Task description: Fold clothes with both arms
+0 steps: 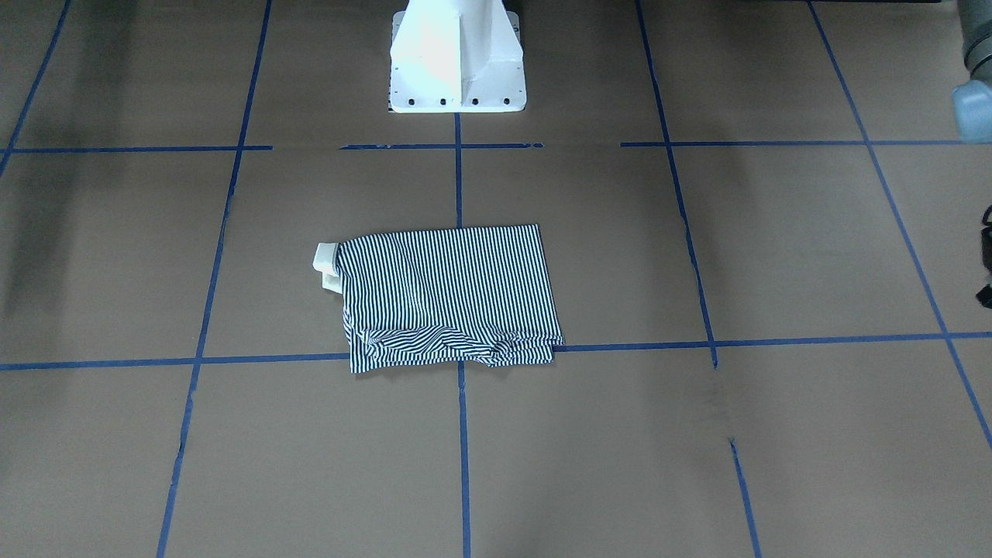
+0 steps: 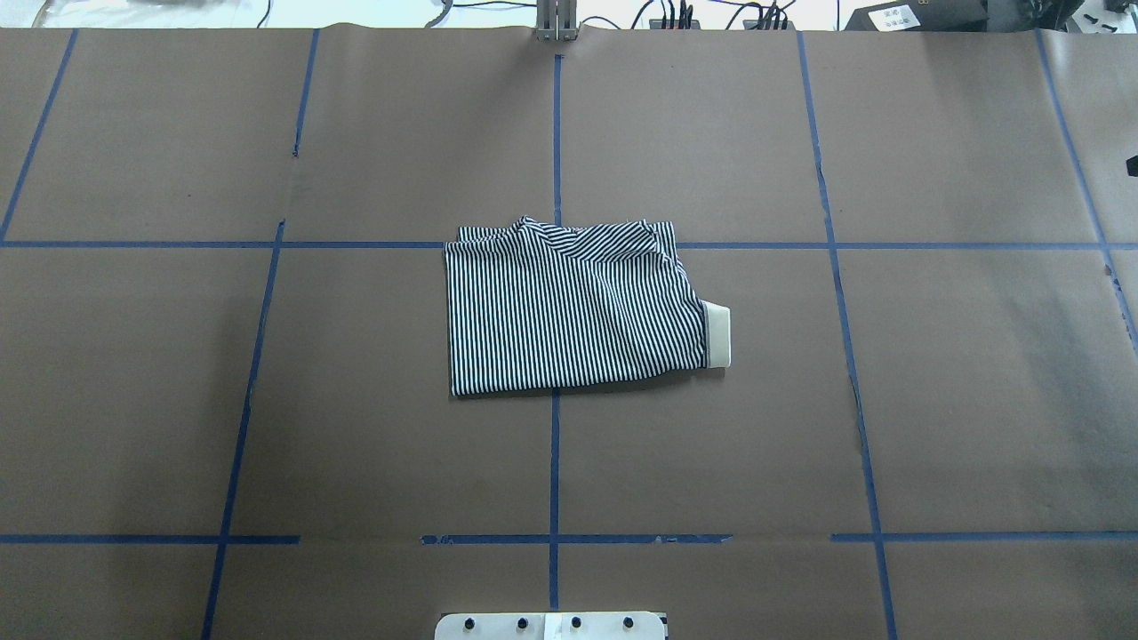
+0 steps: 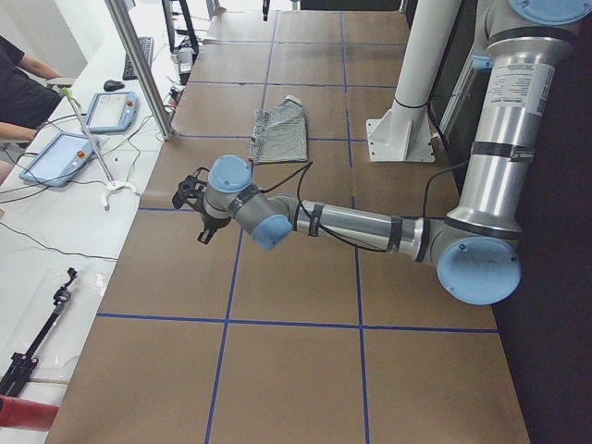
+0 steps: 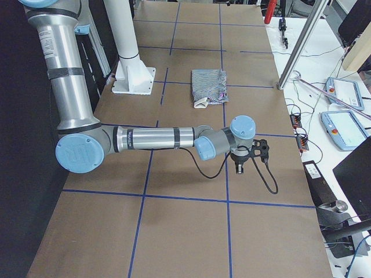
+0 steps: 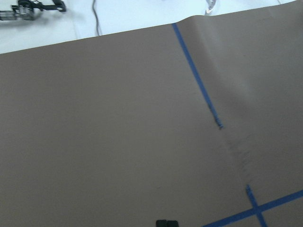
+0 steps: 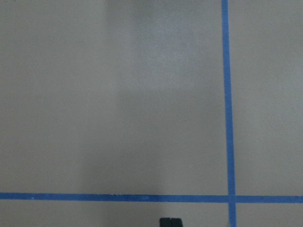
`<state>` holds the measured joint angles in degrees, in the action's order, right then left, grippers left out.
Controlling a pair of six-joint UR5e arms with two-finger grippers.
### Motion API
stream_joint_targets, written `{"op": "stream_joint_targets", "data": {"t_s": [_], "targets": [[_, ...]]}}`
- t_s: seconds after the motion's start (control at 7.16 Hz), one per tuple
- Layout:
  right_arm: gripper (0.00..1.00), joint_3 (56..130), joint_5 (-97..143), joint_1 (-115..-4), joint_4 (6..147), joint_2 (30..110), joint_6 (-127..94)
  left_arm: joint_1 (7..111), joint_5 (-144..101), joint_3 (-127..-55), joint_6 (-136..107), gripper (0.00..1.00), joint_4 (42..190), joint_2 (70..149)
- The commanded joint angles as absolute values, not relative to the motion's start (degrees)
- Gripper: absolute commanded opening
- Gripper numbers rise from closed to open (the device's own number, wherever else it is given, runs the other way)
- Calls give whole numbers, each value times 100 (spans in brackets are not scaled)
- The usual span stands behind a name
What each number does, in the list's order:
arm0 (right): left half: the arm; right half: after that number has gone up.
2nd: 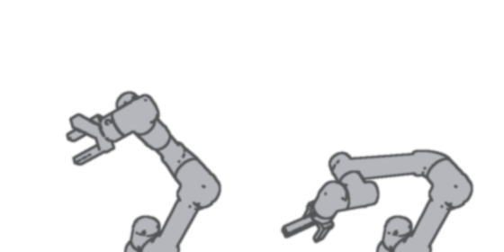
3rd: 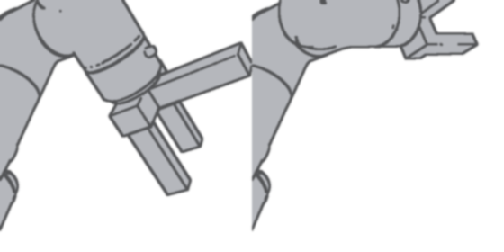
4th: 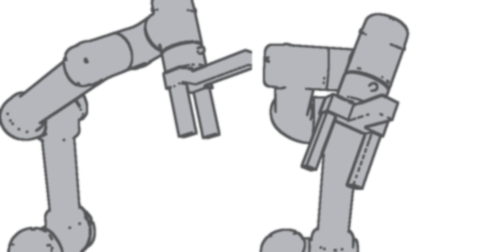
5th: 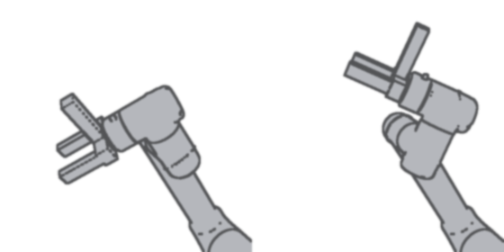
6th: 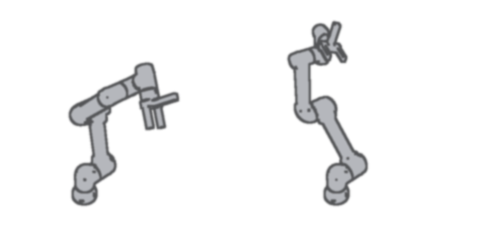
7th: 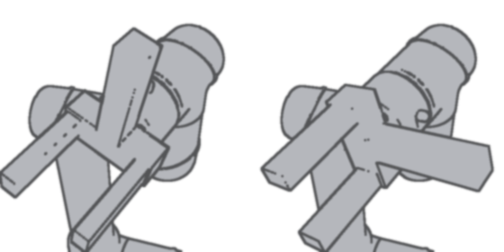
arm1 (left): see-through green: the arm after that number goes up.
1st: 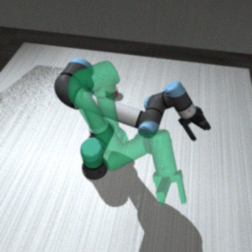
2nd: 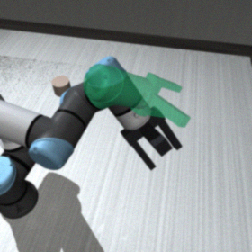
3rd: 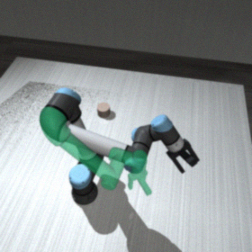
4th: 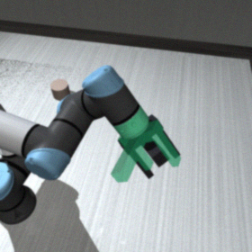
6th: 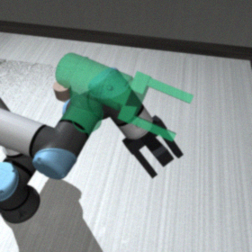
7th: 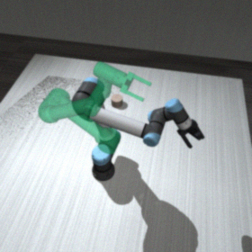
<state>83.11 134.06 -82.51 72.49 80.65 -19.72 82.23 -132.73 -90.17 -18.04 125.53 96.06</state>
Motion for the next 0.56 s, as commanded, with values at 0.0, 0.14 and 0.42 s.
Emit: {"op": "stream_joint_targets", "data": {"t_s": [0.0,0.14,0.42], "targets": [[14,8856,13403,-8472,8483,8182,-1049,8901,-13324,-9009,-1057,1,12115,9072],[99,9164,13316,-8438,8934,8374,-828,9138,-13333,-9113,-254,96,11259,8931],[100,9281,13342,-8446,8982,8647,-590,9220,-13315,-9211,463,100,10121,8851]]}}
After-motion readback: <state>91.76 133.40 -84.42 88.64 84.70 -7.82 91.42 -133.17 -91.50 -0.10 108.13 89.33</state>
